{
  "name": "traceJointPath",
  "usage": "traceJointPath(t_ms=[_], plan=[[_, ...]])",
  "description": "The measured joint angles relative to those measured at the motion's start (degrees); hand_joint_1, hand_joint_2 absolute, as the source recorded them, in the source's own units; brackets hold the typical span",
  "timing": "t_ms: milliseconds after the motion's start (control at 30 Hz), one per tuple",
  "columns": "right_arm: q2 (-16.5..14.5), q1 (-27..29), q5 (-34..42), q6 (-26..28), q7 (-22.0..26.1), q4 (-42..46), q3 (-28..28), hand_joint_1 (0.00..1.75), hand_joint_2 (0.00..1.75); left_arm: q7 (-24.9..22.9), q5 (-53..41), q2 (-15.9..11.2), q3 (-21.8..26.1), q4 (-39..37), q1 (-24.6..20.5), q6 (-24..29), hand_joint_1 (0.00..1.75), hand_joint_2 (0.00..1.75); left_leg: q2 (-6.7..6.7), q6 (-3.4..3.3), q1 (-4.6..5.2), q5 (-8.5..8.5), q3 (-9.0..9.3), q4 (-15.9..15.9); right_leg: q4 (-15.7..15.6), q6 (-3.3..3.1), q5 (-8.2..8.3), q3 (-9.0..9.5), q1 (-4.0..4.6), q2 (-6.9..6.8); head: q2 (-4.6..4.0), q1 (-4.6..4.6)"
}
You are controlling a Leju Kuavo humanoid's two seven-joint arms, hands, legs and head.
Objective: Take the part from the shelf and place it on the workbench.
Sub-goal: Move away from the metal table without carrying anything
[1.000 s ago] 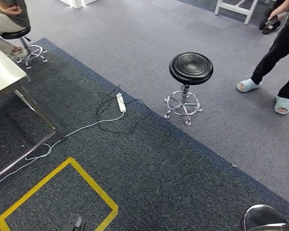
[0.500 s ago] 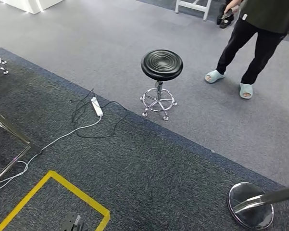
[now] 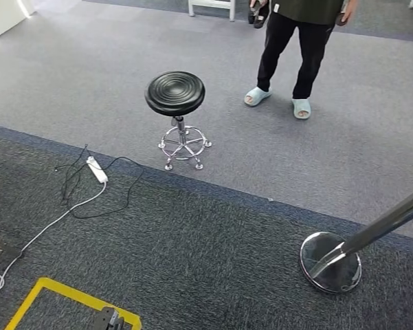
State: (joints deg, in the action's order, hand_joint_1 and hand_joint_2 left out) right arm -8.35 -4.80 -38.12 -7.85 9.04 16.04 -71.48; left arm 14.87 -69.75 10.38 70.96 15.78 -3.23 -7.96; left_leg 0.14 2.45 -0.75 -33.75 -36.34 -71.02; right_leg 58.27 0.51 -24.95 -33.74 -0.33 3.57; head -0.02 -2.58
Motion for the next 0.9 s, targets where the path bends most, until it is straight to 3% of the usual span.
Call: traceJointPath(t_ms=[33,100,167,233,300,367,433,467,500,567,633,667,733,767,833,900], plan=[[0.01,0.05,0.07,0.03,0.08,0.0,-0.01,0.0,0.0,-0.21,-0.07,0.0,0.0,0.0,-0.03,-0.01,0.0,0.0,-0.48,-0.26,0.05,2.32,1.24,3.14,0.0,0.1,0.07,0.03,0.0,0.9,0.0,0.01],[0.03,0.02,0.17,0.11,0.28,0.01,-0.01,0.0,0.0,-0.71,-0.32,-0.03,-0.01,0.0,-0.13,-0.15,0.0,0.0,-2.85,-0.8,0.02,5.97,4.44,10.65,0.13,0.48,0.2,-0.09,0.0,2.53,0.0,0.01],[0.14,0.0,0.23,0.53,0.22,0.02,-0.01,0.0,0.0,-1.01,-0.57,-0.01,-0.02,0.0,-0.24,-0.49,0.0,0.0,-4.45,-1.12,0.08,6.74,5.95,14.26,0.14,1.16,0.39,-0.47,-0.12,3.82,0.0,0.04],[0.33,0.34,0.25,1.16,-0.22,0.02,-0.02,0.0,0.0,-1.09,-0.76,0.07,-0.03,0.0,-0.41,-0.7,0.0,0.0,-3.64,-1.61,0.21,6.81,6.09,14.69,-0.11,1.95,0.62,-0.91,-0.36,4.64,0.0,0.06],[0.48,0.68,0.19,1.28,-0.7,0.02,-0.03,0.0,0.0,-1.74,-0.61,0.11,-0.04,-0.01,-0.55,-1.1,0.0,0.0,-2.42,-2.35,0.17,7.1,6.26,15.03,1.4,2.43,-0.34,-1.84,-0.29,2.4,0.0,0.3],[0.57,0.5,-0.13,0.44,-0.9,0.02,-0.01,0.0,0.0,-3.74,0.54,0.08,0.19,-0.16,-0.54,-2.71,0.0,0.0,-0.85,-2.79,0.27,7.1,6.44,15.18,7.58,2.76,-3.68,-4.8,-0.16,-1.37,0.0,0.66],[0.61,0.22,-0.52,-0.56,-0.94,-0.01,0.06,0.0,0.0,-5.58,1.47,0.0,0.48,-0.37,-0.45,-3.85,0.0,0.0,0.93,-2.92,0.42,6.92,6.57,15.17,14.99,3.12,-6.76,-8.45,-0.24,-2.88,0.0,0.78],[0.62,0.2,-0.63,-0.8,-0.96,-0.03,0.09,0.0,0.0,-6.04,1.49,-0.03,0.54,-0.41,-0.46,-3.69,0.0,0.0,1.74,-2.92,0.44,6.79,6.66,15.16,16.53,3.25,-6.93,-9.16,-0.28,-3.1,0.0,0.8],[0.63,0.22,-0.68,-0.85,-1.01,-0.04,0.11,0.0,0.0,-6.4,1.4,-0.04,0.54,-0.42,-0.51,-3.31,0.0,0.0,2.45,-2.84,0.43,6.65,6.82,15.16,15.76,3.33,-5.99,-8.68,-0.32,-3.3,0.0,0.81],[0.66,0.23,-0.68,-0.66,-1.14,-0.04,0.11,0.0,0.0,-7.02,1.21,-0.05,0.54,-0.42,-0.63,-2.52,0.0,0.0,3.74,-2.47,0.43,6.22,7.4,15.15,8.58,3.42,-2.36,-4.68,-0.38,-4.9,0.0,0.83],[0.68,0.0,-0.7,-0.45,-1.3,-0.09,0.12,0.0,0.0,-7.58,1.08,-0.14,0.52,-0.42,-0.73,-2.01,0.0,0.0,4.83,-1.84,0.71,5.63,7.93,15.02,2.04,2.93,-0.17,-1.01,-0.19,-6.72,0.0,0.79],[0.68,-0.1,-0.72,-0.4,-1.38,-0.13,0.13,0.0,0.0,-7.74,1.04,-0.19,0.52,-0.42,-0.8,-1.89,0.0,0.0,5.28,-1.53,0.87,5.46,8.13,15.0,0.8,2.53,0.02,-0.35,-0.03,-7.08,0.0,0.75],[0.73,-0.13,-0.75,-0.23,-1.6,-0.19,0.15,0.0,0.0,-7.89,0.98,-0.22,0.5,-0.42,-1.06,-1.74,0.0,0.0,6.11,-0.95,0.85,5.32,8.34,15.11,0.71,1.55,-0.04,-0.57,0.21,-5.93,0.0,0.72],[0.77,-0.08,-0.76,-0.09,-1.75,-0.2,0.15,0.0,0.0,-7.95,0.9,-0.22,0.49,-0.42,-1.22,-1.63,0.0,0.0,5.72,-0.62,0.72,5.05,8.35,14.96,0.65,1.19,0.01,-0.65,0.2,-5.37,0.0,0.69],[0.84,-0.16,-0.78,0.14,-2.04,-0.2,0.15,0.0,0.0,-8.31,0.7,-0.21,0.45,-0.42,-1.39,-1.3,0.0,0.0,3.23,-0.1,0.49,2.91,6.97,11.91,0.43,0.48,0.21,-0.68,-0.01,-4.17,0.0,0.55],[0.87,-0.38,-0.85,0.17,-2.22,-0.2,0.16,0.0,0.0,-8.96,0.59,-0.22,0.45,-0.42,-1.3,-0.98,0.0,0.0,0.82,-0.03,0.43,-0.72,3.15,4.4,0.38,0.09,0.32,-0.82,-0.09,-2.75,0.0,0.36]])
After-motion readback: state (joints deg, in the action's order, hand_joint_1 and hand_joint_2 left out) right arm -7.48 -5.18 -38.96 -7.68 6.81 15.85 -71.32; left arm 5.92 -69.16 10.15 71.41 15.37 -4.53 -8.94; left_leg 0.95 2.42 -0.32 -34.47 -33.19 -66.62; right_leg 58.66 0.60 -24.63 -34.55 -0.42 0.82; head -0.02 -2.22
